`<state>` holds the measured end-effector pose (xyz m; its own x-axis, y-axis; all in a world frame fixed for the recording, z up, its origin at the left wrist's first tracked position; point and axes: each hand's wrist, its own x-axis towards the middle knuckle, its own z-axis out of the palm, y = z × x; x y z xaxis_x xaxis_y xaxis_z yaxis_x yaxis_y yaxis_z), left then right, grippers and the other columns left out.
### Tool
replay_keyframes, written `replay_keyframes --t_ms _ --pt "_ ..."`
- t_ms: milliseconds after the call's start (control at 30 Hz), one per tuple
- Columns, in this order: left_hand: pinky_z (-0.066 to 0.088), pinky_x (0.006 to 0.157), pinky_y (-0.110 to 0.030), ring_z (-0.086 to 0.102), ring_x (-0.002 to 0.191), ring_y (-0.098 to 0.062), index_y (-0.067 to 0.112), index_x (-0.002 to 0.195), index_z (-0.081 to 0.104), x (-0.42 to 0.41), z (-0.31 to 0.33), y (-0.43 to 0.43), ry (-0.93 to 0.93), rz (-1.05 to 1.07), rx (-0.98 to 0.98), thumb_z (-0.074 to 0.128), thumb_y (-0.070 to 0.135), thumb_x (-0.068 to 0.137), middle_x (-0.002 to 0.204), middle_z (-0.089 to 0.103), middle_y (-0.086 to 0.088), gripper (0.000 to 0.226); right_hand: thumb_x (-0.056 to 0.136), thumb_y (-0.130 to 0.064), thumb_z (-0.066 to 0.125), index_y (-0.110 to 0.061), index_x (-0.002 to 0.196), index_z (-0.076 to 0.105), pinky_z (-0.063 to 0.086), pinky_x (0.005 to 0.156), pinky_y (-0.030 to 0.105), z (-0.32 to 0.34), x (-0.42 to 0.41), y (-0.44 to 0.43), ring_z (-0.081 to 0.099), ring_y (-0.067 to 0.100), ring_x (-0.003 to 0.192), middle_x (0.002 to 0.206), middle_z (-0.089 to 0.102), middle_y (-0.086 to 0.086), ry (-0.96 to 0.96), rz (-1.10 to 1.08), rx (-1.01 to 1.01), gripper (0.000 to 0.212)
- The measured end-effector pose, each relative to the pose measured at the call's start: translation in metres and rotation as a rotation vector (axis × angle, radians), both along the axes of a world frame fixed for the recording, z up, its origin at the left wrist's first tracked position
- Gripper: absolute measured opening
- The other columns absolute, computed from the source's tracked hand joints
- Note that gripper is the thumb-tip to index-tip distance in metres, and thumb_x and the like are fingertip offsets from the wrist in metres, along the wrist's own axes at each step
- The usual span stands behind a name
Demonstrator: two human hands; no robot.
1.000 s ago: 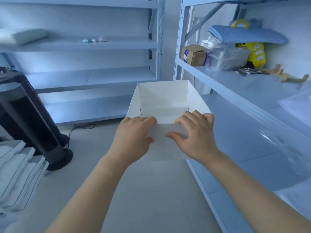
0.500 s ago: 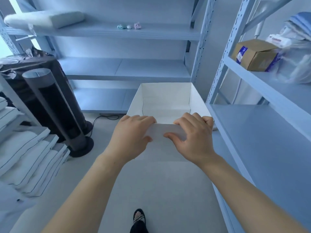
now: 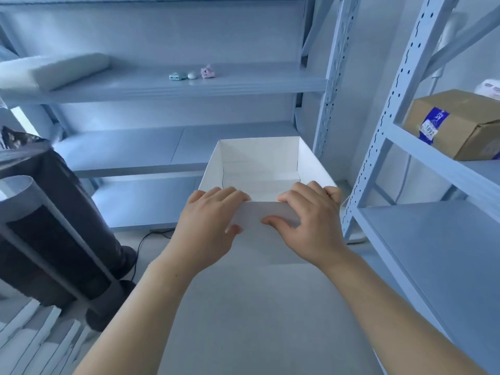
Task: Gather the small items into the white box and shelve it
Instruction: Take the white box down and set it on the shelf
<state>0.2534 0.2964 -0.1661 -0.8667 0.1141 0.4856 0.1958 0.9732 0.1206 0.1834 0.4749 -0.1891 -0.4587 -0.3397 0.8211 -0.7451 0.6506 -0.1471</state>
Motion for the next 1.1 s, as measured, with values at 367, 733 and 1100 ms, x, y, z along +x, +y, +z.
replay_keyframes --t_ms 367,733,1100 --pt "0.028 0.065 -0.029 0.052 0.065 -0.020 0.020 0.084 0.062 -0.231 -0.004 -0.046 0.245 -0.007 0.080 0.048 0.045 0.086 0.073 0.060 0.008 0.029 0.068 -0.046 0.076 -0.021 0.075 0.057 0.020 0.070 0.027 0.001 -0.222 -0.056 0.042 0.011 0.069 0.068 0.051 -0.010 0.032 -0.004 -0.046 0.031" --pt "0.022 0.063 -0.027 0.045 0.054 -0.020 0.018 0.067 0.061 -0.461 0.039 -0.075 0.639 -0.036 0.084 0.047 0.043 0.092 0.059 0.056 0.005 0.039 0.071 -0.047 0.074 -0.019 0.073 0.062 0.020 0.069 0.028 0.056 -0.432 -0.086 0.046 0.015 0.067 0.065 0.054 -0.007 0.204 -0.059 -0.086 0.031" --pt "0.025 0.060 -0.031 0.043 0.055 -0.020 0.019 0.066 0.060 -0.604 0.096 -0.119 0.808 -0.159 0.028 0.051 0.041 0.091 0.058 0.054 0.006 0.035 0.071 -0.046 0.075 -0.016 0.070 0.064 0.019 0.069 0.029 0.105 -0.555 -0.127 0.051 0.021 0.062 0.063 0.055 -0.004 0.340 -0.173 -0.122 0.033"
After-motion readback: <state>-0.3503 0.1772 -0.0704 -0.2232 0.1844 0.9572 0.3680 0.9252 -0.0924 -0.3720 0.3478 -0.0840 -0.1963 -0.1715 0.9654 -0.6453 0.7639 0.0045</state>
